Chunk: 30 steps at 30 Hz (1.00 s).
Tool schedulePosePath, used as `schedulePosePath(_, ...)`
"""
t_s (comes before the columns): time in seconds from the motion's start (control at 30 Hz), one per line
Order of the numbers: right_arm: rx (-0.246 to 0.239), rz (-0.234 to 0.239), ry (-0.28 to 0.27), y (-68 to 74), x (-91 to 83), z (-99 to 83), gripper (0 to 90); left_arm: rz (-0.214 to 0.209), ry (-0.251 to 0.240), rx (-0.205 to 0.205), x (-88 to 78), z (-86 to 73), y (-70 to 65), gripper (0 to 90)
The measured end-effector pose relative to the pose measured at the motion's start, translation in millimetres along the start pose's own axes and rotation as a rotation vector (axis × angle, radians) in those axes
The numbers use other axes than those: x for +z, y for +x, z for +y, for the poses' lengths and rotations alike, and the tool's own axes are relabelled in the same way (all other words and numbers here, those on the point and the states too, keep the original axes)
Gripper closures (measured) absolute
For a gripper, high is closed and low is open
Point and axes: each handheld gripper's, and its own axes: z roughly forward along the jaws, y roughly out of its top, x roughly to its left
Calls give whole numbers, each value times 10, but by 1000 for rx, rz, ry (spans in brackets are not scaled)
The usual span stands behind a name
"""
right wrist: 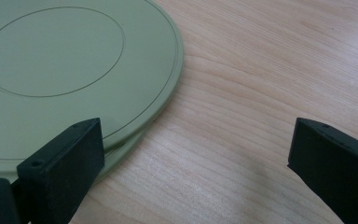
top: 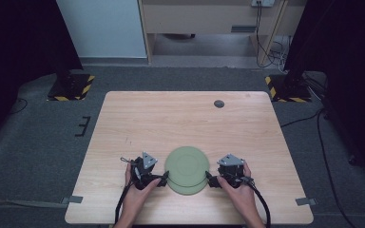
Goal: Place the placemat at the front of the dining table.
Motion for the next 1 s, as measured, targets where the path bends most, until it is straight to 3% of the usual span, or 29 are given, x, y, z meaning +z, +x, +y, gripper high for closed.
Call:
schedulePosePath(0.2, 9, 0, -1, -6, -1, 4, 59, -6, -2, -1, -11, 0, -6, 20)
schedulePosePath(0.37, -12, 16, 0, 34, -20, -1, 57, -11, -12, 2, -17, 5, -32, 15)
schedulePosePath(0.8, 5, -11, -8, 11, 23, 19, 37, -17, -15, -55, 38, 9, 7, 0)
schedulePosePath(1.0, 10, 7, -3, 19, 5, 18, 55, -25, -7, -42, 20, 5, -6, 18)
